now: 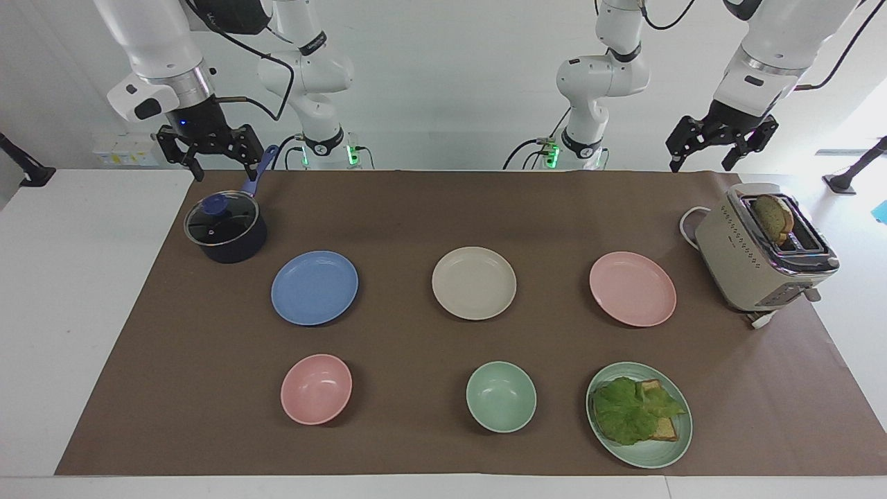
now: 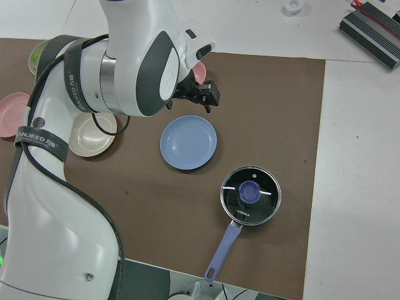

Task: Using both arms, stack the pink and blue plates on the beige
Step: 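Reach the left gripper to the rim of the pink plate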

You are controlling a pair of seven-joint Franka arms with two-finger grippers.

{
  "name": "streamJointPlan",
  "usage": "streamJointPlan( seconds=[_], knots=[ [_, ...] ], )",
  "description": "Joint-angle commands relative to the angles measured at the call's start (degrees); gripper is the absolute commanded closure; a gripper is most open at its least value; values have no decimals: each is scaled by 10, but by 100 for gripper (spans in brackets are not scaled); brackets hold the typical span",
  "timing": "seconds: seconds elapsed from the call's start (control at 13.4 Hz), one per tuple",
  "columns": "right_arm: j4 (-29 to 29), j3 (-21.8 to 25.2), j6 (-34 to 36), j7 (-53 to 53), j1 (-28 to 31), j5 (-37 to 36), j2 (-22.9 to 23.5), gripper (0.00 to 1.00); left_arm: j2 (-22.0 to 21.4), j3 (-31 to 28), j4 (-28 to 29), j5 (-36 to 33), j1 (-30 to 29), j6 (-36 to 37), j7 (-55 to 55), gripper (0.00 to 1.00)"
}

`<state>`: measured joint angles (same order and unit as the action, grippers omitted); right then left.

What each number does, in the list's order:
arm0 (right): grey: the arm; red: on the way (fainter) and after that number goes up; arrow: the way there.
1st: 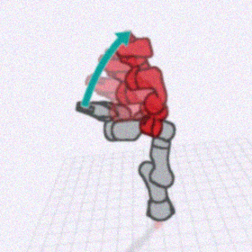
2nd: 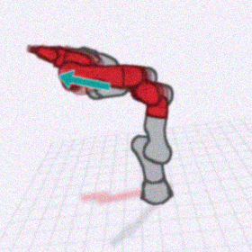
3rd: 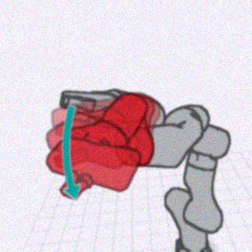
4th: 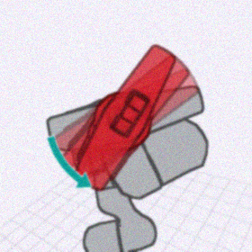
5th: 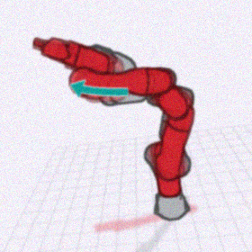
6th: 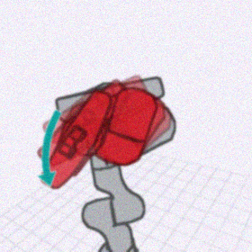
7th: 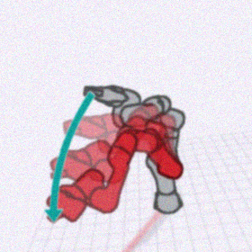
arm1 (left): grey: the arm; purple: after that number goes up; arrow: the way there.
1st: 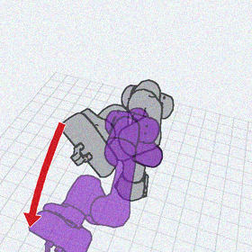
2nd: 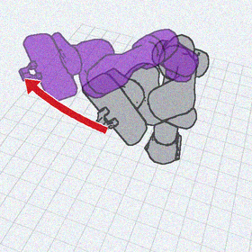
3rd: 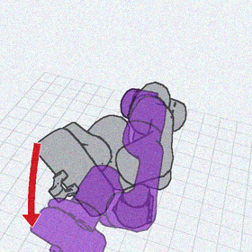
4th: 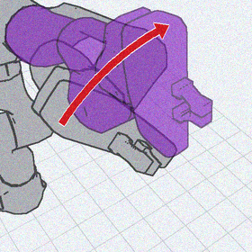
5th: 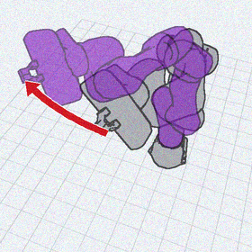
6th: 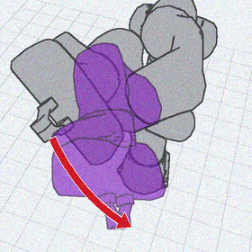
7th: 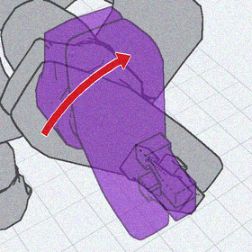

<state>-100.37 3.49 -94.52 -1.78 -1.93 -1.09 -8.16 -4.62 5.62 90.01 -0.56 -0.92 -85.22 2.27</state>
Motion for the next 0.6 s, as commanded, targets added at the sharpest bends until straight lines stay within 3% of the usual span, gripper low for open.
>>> streamJointPlan(
  seconds=[0.0,0.22,0.52],
  knots=[
    [-10,-1,6,-14,4,-7,-11,0,-10,-4,1,6,1,15,-9,0],
    [-10,-1,7,-14,4,-7,-11,0,-10,-7,51,7,-7,-6,-3,0],
    [-10,-1,7,-14,4,-7,-11,0,-7,-7,214,7,-58,-190,-14,0]
  ],
)
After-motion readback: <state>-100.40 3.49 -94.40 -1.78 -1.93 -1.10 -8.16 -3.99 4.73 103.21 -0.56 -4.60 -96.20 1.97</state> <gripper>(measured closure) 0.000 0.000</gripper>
